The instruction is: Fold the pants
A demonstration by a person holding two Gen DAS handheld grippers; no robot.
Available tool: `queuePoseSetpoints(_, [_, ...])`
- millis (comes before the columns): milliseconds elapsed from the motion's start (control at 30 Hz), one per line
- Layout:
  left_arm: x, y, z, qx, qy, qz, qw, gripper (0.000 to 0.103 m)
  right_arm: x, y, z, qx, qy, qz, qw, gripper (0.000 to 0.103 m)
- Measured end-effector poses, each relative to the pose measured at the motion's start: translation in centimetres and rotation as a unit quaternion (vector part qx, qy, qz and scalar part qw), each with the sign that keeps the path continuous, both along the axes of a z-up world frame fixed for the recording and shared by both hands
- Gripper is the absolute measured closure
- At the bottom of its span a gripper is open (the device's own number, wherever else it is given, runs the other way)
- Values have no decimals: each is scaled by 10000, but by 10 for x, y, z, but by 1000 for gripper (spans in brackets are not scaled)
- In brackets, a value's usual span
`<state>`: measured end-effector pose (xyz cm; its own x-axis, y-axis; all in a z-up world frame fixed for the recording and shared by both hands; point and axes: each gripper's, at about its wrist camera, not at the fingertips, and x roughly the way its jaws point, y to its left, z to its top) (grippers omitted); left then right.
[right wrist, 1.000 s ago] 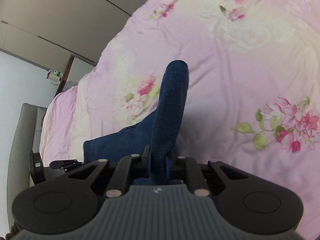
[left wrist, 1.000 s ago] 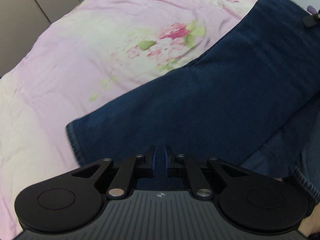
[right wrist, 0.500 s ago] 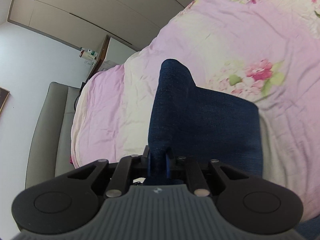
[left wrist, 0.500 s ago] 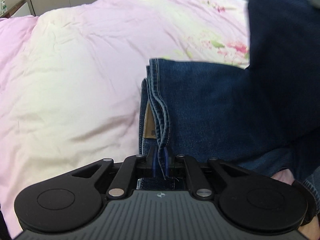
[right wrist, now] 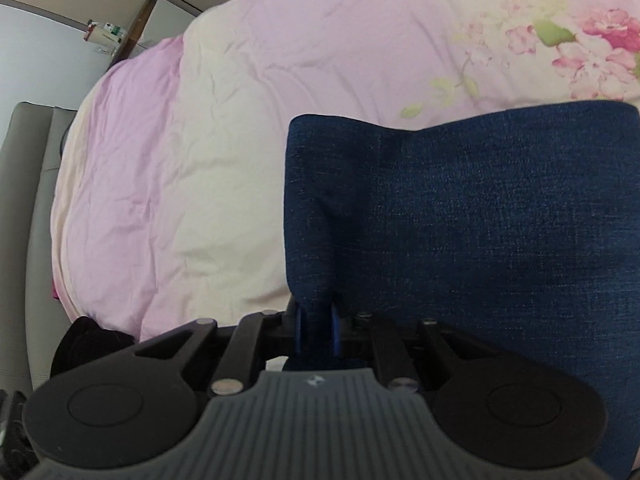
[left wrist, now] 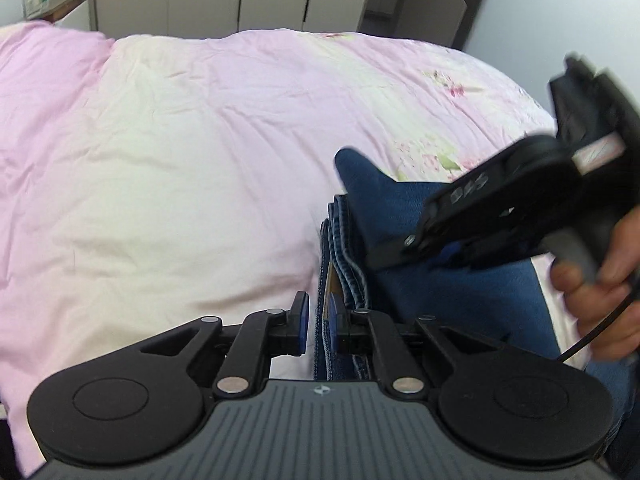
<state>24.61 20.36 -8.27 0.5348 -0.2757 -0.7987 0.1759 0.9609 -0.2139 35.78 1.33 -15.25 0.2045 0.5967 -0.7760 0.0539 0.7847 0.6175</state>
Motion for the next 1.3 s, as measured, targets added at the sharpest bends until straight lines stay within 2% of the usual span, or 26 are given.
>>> queuePoseSetpoints(133, [1, -1, 0, -145, 68, 97, 9998, 83, 7, 14, -33, 16, 194, 7, 9998, 88])
queuePoseSetpoints(200, [-6, -1, 9, -92, 60, 97, 9999, 78, 6, 16, -38, 21, 176, 15, 9998, 81])
queuePoseSetpoints(300, [-16, -4, 22, -130, -30, 81, 9999, 69, -1, 12, -27, 106, -22, 118, 9999, 76])
queuePoseSetpoints(367, [-20, -10, 28, -109, -111, -11, 9999, 68, -9, 5, -13, 172, -262, 212, 9993, 75])
queuePoseSetpoints(533, [-37, -52, 35, 575, -534, -411, 9961, 68, -46, -36, 29, -33, -1078, 481, 9930, 75])
queuePoseSetpoints(700, [-38, -95, 15, 1345, -565, -886, 9853, 81, -98, -99, 44, -686, -1606, 540, 9832, 75])
queuePoseSetpoints(800, [-32, -107, -8, 1969, -341, -898, 9757, 89, -128, -122, 36, -1129, -1765, 664, 9756, 75])
queuePoseSetpoints(833, [-29, -106, -14, 2058, -234, -874, 9744, 90, -138, -127, 30, -1347, -1814, 753, 9712, 75])
queuePoseSetpoints(933, [-25, -102, -29, 2161, 47, -812, 9730, 92, -164, -135, 6, -1815, -1831, 1001, 9610, 75])
queuePoseSetpoints(1067, [-12, -93, -61, 2314, 521, -545, 9699, 93, -176, -134, -35, -1964, -1630, 1207, 9593, 77])
queuePoseSetpoints(1100, [-9, -90, -71, 2470, 625, -440, 9660, 100, -177, -133, -43, -1995, -1639, 1259, 9579, 78])
queuePoseSetpoints(1133, [-5, -88, -87, 2836, 879, -334, 9543, 102, -176, -131, -48, -2039, -1680, 1300, 9557, 79])
queuePoseSetpoints(1167, [-1, -83, -103, 3040, 1227, -228, 9445, 103, -174, -128, -53, -2093, -1709, 1341, 9534, 79])
queuePoseSetpoints(1200, [1, -76, -108, 2934, 1449, -117, 9449, 103, -173, -128, -56, -2147, -1701, 1355, 9522, 79])
queuePoseSetpoints(1267, [-1, -66, -92, 2572, 1257, 0, 9581, 103, -172, -132, -55, -2072, -1690, 1325, 9544, 79])
queuePoseSetpoints(1300, [-3, -63, -84, 2474, 1170, -19, 9618, 102, -174, -136, -51, -1979, -1695, 1264, 9571, 79])
